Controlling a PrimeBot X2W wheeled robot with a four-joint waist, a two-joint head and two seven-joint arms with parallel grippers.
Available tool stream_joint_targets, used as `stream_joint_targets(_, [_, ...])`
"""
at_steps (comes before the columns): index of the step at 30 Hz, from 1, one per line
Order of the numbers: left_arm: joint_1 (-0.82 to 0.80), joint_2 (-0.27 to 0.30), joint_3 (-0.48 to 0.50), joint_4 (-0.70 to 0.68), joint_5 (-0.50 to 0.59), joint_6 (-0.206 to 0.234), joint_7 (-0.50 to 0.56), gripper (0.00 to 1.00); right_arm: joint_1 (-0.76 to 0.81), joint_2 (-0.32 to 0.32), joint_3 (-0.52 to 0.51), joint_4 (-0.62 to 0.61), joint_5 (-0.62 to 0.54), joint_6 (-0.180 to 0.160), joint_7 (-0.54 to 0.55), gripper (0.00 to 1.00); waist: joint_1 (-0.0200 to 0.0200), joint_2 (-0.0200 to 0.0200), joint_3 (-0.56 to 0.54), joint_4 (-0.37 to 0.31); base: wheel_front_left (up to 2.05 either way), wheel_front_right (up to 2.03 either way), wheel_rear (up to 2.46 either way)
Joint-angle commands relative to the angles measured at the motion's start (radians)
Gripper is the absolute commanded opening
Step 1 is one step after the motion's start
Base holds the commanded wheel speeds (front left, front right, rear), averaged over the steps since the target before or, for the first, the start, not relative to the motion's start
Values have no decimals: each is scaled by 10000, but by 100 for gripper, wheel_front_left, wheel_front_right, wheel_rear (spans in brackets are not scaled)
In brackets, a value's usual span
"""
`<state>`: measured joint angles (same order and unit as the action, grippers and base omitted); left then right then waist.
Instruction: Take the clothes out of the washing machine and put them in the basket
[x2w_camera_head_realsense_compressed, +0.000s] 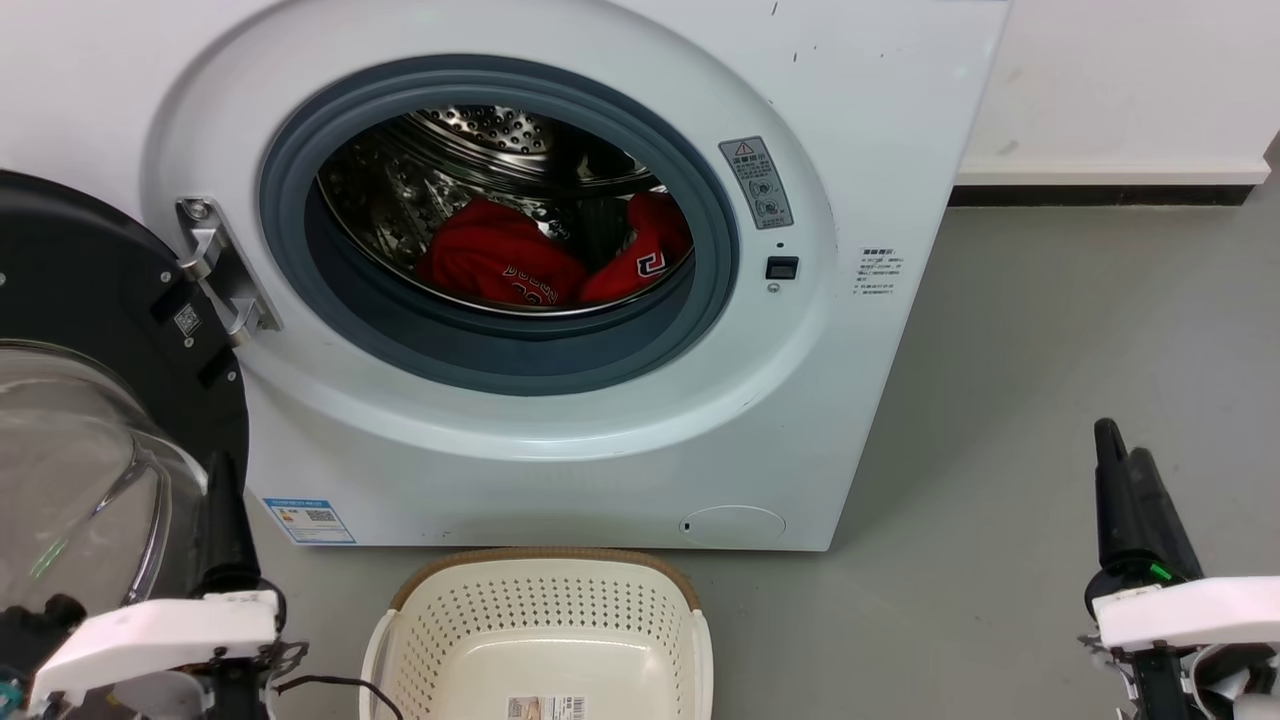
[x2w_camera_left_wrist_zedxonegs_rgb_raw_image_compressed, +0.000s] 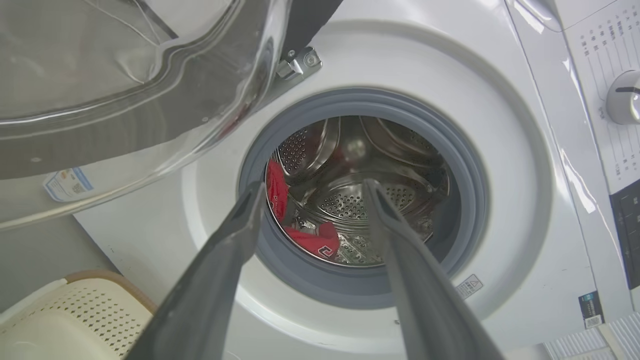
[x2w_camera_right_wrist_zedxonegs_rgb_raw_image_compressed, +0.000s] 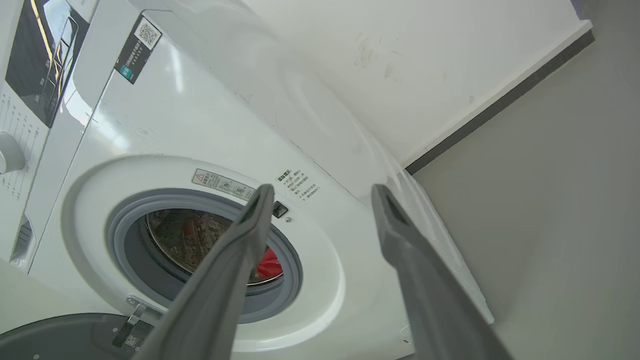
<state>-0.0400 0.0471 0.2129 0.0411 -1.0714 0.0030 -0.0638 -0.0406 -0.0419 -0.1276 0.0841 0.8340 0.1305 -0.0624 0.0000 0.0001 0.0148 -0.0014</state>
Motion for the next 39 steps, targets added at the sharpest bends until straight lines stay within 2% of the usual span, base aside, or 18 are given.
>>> stream_joint_targets(1, [-34,25,-105,-360,410,168,-89,100,-176,-62,40,-343,-556,3,-98,100,0,-1,8,-1,0,0,0])
stream_joint_targets(10, [133,27,-1327,-1406,3264,1345,-383,100,-95,-70,316,-1178,-2818,2,-390,100,0,-1,63,-30,0,0,0])
stream_joint_targets(17, [262,96,-2139,-1634,4863,1858,-589,100,6,-76,440,-1513,-4019,2,-592,100,0,-1,89,-41,0,0,0])
stream_joint_targets(20, [327,209,-2460,-1650,5224,2115,-672,100,57,-77,511,-1600,-4500,2,-678,100,0,-1,91,-36,0,0,0])
stream_joint_targets(24, [419,269,-2675,-1723,5260,1976,-755,100,111,-80,572,-1680,-4965,2,-761,100,0,-1,88,-28,0,0,0])
stream_joint_targets(30, [598,261,-2688,-1722,5715,1322,-925,100,195,-83,716,-1698,-5654,2,-927,100,0,-1,74,-8,0,0,0])
stream_joint_targets(34, [728,233,-2705,-1542,6203,1053,-1017,100,301,-85,814,-1636,-6098,2,-1026,100,0,-1,68,-2,0,0,0])
stream_joint_targets(39, [857,303,-2851,-1144,7069,1160,-1135,100,425,-86,985,-1488,-6534,1,-1153,100,0,-1,65,-7,0,0,0])
